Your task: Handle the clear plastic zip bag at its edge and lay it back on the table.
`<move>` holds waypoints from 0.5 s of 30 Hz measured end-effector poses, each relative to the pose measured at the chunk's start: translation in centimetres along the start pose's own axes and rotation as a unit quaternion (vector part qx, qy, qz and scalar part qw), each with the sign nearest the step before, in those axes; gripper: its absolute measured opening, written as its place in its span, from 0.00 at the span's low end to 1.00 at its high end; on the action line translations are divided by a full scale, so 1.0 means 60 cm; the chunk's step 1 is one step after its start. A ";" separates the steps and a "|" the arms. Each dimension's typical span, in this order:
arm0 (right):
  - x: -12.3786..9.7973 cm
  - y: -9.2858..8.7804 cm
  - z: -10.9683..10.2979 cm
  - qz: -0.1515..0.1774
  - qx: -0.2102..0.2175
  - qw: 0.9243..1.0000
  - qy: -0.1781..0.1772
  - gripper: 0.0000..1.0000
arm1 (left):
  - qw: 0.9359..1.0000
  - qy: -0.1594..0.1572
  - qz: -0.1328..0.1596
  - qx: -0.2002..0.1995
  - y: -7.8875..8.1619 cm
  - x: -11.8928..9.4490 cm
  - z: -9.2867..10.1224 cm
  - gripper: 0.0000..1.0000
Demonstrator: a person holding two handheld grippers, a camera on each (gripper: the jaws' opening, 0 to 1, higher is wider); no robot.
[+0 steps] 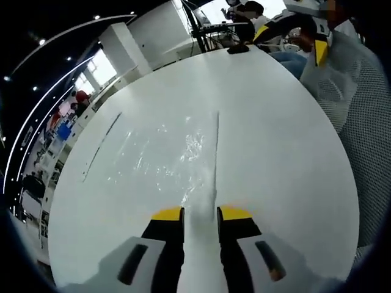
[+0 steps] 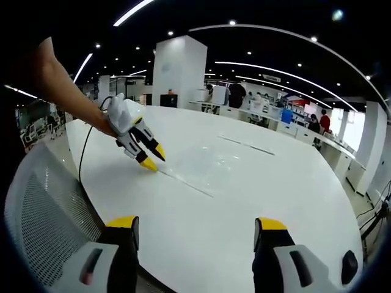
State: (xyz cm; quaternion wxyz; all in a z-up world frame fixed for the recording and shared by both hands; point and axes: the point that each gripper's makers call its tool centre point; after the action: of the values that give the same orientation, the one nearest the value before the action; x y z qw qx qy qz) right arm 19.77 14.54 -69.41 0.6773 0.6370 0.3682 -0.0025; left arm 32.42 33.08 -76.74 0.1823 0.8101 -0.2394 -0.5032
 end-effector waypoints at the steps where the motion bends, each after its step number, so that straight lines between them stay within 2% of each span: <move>1: 0.000 0.000 0.000 0.000 0.000 1.000 0.000 0.77 | 1.000 -0.001 -0.002 0.004 -0.001 0.002 -0.001 0.17; 15: -0.001 -0.002 0.002 -0.001 0.001 1.000 -0.002 0.76 | 0.999 -0.014 -0.004 0.030 0.005 0.012 -0.001 0.04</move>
State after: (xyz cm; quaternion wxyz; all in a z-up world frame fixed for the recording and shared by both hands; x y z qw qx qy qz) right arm 19.75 14.39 -69.47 0.6776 0.6370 0.3675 -0.0048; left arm 32.72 32.44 -77.09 0.1524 0.8094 -0.2533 -0.5075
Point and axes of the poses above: the point that each gripper's makers call its tool centre point, and the gripper's own axes: x roughly forward along the fingers, z roughly to its right, y roughly out of its top, and after that the axes turned 11 degrees about x, right-handed
